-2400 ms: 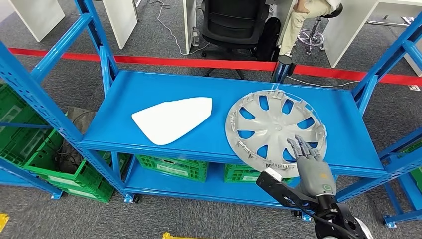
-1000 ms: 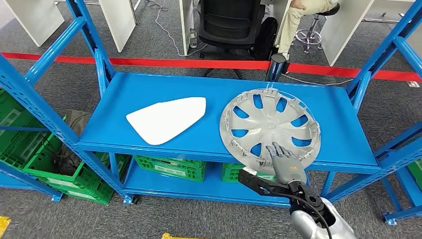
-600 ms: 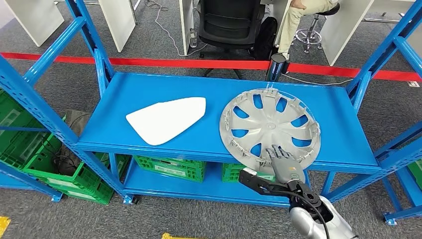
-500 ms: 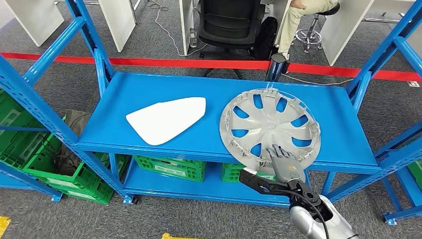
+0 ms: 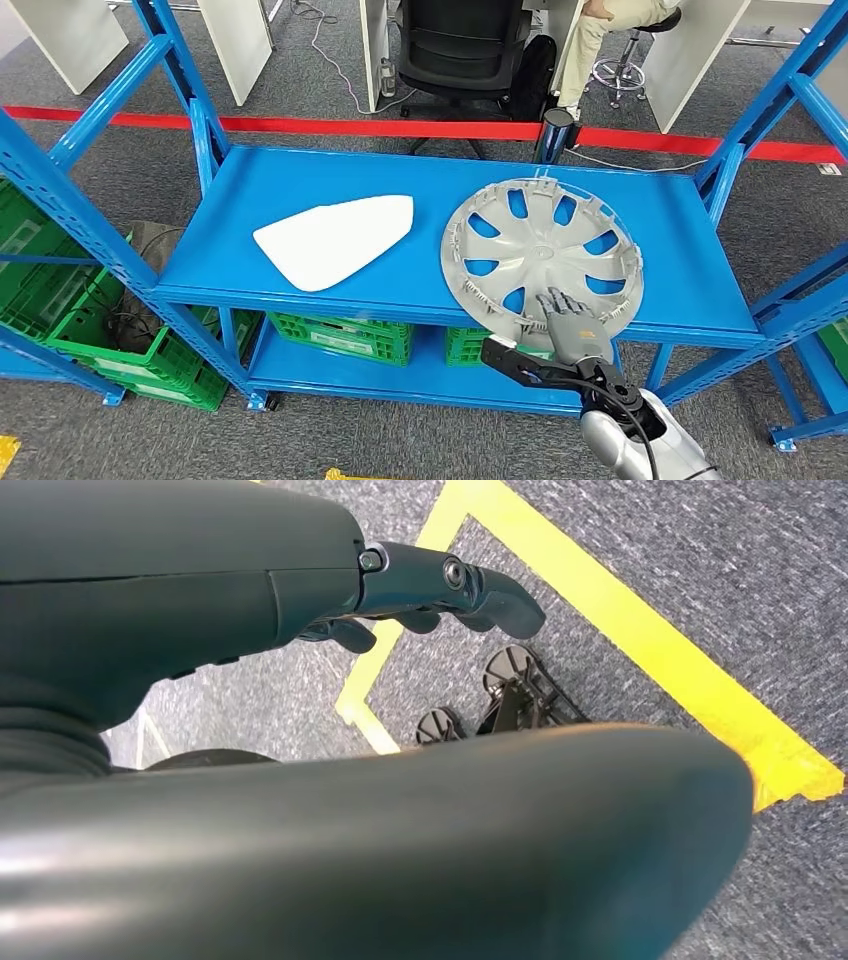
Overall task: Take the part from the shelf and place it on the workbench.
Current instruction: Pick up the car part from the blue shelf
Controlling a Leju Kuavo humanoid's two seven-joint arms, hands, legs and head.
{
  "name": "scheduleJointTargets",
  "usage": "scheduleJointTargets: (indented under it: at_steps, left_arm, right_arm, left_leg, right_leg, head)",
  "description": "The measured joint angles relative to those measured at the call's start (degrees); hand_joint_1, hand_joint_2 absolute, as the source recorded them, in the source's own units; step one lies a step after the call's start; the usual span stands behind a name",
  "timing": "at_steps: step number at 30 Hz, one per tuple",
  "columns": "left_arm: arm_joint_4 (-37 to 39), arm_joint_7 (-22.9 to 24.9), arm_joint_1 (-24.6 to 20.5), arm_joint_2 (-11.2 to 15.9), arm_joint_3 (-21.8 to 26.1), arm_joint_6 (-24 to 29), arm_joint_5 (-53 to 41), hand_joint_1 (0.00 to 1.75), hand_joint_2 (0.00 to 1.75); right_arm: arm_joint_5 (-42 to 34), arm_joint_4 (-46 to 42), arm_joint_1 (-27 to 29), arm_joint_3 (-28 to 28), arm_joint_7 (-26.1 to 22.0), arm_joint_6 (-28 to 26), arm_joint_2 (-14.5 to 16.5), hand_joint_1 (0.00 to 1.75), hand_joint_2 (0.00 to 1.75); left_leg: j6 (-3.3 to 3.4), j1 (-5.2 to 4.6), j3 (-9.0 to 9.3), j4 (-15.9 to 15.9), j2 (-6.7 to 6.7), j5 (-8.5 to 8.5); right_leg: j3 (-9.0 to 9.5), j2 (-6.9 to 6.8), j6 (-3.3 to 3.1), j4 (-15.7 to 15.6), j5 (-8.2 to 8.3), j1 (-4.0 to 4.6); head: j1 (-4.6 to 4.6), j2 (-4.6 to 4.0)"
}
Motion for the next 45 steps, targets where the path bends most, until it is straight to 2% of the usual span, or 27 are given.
scheduleJointTargets:
  at_steps: [6, 10, 13, 18, 25, 30, 36, 39, 42, 45]
  left_arm:
    - [0.0, -0.2, 0.1, -0.1, 0.1, 0.8, 0.8, 0.0, 0.0]
    - [0.0, -0.4, 0.2, -0.2, 0.5, 1.3, 1.3, 0.0, 0.0]
    - [0.0, -0.9, 0.3, -0.3, 0.8, 1.1, 1.4, 0.0, 0.0]
    - [0.0, -2.2, 0.3, -0.5, 1.1, 0.5, 1.4, 0.0, 0.0]
    - [0.0, -1.2, 0.4, -0.5, 1.1, 0.8, 1.4, 0.0, 0.0]
    - [0.0, -1.9, 0.5, -0.5, 1.3, 0.8, 2.5, 0.0, 0.0]
    - [0.0, -2.8, 0.6, -0.7, 2.1, 1.8, 4.9, 0.0, 0.0]
    - [0.0, -3.3, 0.6, -0.9, 2.6, 2.2, 5.3, 0.0, 0.0]
    - [0.0, -4.2, 0.7, -1.0, 2.9, 2.2, 5.8, 0.0, 0.0]
    - [0.0, -4.5, 0.7, -1.0, 3.0, 2.2, 6.0, 0.0, 0.0]
  right_arm:
    - [7.2, 1.0, 0.2, 0.3, -1.2, -2.9, 0.0, 1.75, 1.75]
    - [16.6, 1.3, 1.5, 0.4, 0.0, -11.8, 0.3, 1.75, 1.75]
    - [20.1, 1.9, 3.3, -0.2, 0.6, -17.1, 0.8, 1.75, 1.75]
    - [21.0, 2.6, 5.1, -1.9, 0.1, -18.0, 1.4, 1.75, 1.75]
    - [25.5, 1.5, 6.0, -3.6, -0.5, -17.6, 1.6, 1.75, 1.75]
    - [13.0, -7.3, 6.3, -6.5, -0.1, -20.3, 2.4, 1.75, 1.75]
    - [-13.6, -24.0, 6.3, -11.1, -1.4, -32.8, 2.8, 1.75, 1.75]
    - [-21.5, -31.4, 7.7, -13.3, -4.6, -38.7, 2.7, 1.75, 1.75]
    - [-28.9, -37.6, 11.0, -15.6, -10.4, -44.4, 2.5, 1.75, 1.75]
    - [-32.0, -42.0, 13.7, -17.3, -13.3, -46.6, 2.1, 1.75, 1.75]
  left_leg:
    - [-0.01, 0.0, -0.02, 0.0, 0.01, 0.01]
    - [-0.01, 0.0, -0.04, 0.0, 0.0, 0.03]
    - [-0.01, 0.0, -0.05, 0.0, 0.0, 0.03]
    - [-0.04, 0.0, 0.07, -0.1, 0.0, -0.05]
    - [-0.07, -0.01, 0.1, -0.1, 0.01, -0.08]
    - [-0.1, -0.03, -0.21, -0.1, 0.01, 0.2]
    - [-0.12, -0.01, -0.23, -0.1, 0.0, 0.2]
    - [-0.16, -0.01, -0.19, -0.1, -0.02, 0.13]
    - [-0.16, -0.02, -0.2, -0.1, -0.02, 0.11]
    - [-0.17, -0.03, -0.22, -0.1, 0.02, 0.09]
  right_leg:
    - [0.4, 0.0, -0.02, 0.0, 0.04, 0.0]
    - [0.7, 0.0, -0.03, 0.0, 0.06, 0.0]
    - [0.69, 0.0, -0.03, 0.0, 0.06, 0.01]
    - [0.03, 0.0, -0.09, 0.0, -0.13, 0.01]
    - [0.02, 0.0, -0.09, 0.0, -0.11, -0.01]
    - [0.58, 0.02, -0.14, 0.1, 0.23, -0.01]
    - [-0.08, -0.01, -0.15, 0.1, 0.13, -0.01]
    - [-0.44, -0.02, -0.15, 0.0, -0.05, -0.01]
    - [-0.42, -0.02, -0.16, 0.0, -0.05, -0.02]
    - [-0.27, 0.02, -0.17, 0.0, -0.02, -0.02]
  head:
    - [-0.02, 0.0]
    - [-0.04, 0.0]
    - [-0.01, 0.0]
    - [-0.02, 0.0]
    - [0.01, 0.0]
    - [0.03, 0.0]
    - [0.01, 0.0]
    - [0.03, 0.0]
    - [0.08, 0.0]
    - [0.08, 0.0]
